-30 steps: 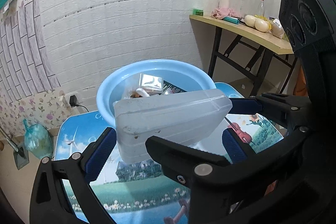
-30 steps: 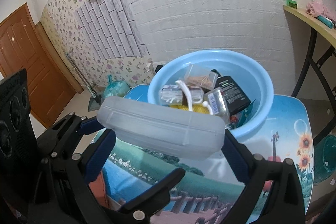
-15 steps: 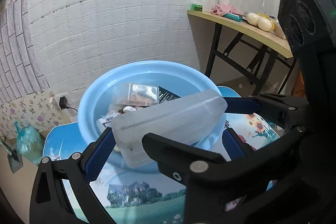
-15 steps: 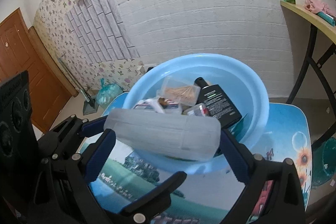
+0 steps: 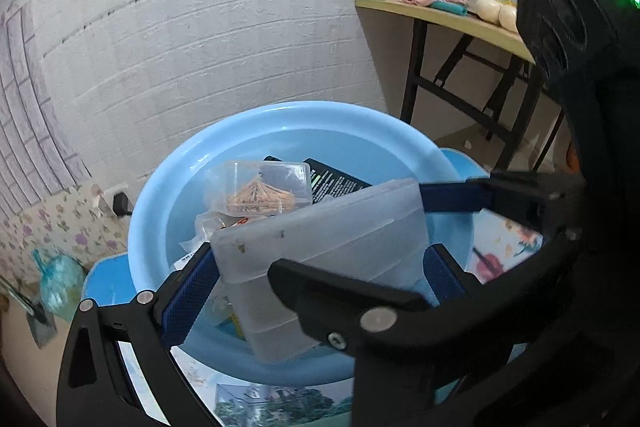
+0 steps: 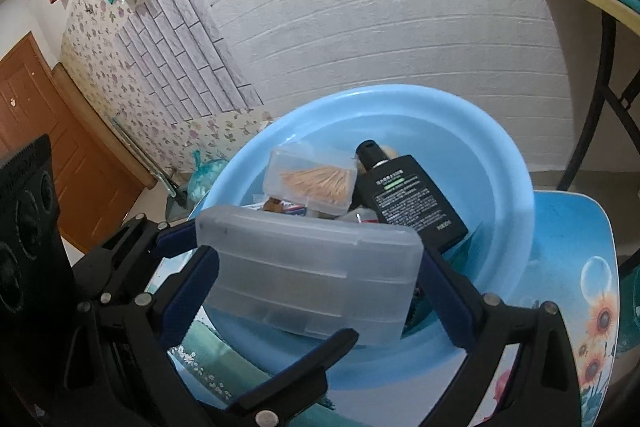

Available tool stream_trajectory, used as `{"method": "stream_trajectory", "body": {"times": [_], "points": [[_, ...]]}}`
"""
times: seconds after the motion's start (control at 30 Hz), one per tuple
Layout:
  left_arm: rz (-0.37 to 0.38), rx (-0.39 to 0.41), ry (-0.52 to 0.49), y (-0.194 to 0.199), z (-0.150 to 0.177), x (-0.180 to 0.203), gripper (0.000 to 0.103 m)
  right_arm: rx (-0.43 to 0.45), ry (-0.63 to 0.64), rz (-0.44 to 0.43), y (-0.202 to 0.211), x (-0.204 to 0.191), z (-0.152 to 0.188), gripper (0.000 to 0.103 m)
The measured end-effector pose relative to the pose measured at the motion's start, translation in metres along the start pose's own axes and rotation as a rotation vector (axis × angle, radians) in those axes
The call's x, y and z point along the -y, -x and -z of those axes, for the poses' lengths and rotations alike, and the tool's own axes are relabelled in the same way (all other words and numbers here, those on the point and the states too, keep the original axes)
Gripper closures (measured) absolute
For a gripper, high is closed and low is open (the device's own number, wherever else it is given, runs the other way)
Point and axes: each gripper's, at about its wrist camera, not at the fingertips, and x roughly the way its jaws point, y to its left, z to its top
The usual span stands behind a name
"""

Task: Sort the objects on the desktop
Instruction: 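Lift the clear box with both tools and lower it into the basin, then open both tools and withdraw them from the basin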

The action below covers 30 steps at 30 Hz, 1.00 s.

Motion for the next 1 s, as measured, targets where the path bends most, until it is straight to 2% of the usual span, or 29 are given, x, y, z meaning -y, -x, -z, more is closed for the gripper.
{"method": "stream_trajectory", "body": {"times": [0.1, 0.23, 0.33, 0.47, 0.6, 0.77, 1.0], "points": [[-0.033, -0.005, -0.011, 0.002, 0.004, -0.003, 0.002, 0.011, -0.005, 0.015, 0.003, 0.004, 0.000, 0.003], [-0.033, -0.011, 0.057, 0.007, 0.008, -0.018, 0.001, 0.029, -0.012, 0.113, 0.010, 0.015, 0.001, 0.003], [-0.034, -0.025, 0.101, 0.010, 0.013, -0.029, 0.000, 0.044, 0.004, 0.135, 0.016, 0.015, 0.001, 0.003], [-0.056, -0.025, 0.143, 0.020, 0.019, -0.039, 0.000, 0.039, 0.022, 0.210, 0.021, 0.014, 0.003, 0.002], [-0.074, -0.031, 0.171, 0.028, 0.024, -0.047, 0.000, 0.007, -0.006, 0.240, 0.023, 0.020, 0.010, 0.002], [-0.085, -0.028, 0.221, 0.040, 0.026, -0.054, 0.000, -0.020, 0.017, 0.247, 0.025, 0.013, 0.018, 0.002], [-0.104, 0.012, 0.228, 0.069, 0.026, -0.056, 0.000, -0.013, 0.066, 0.261, 0.038, -0.009, 0.022, 0.002]]}}
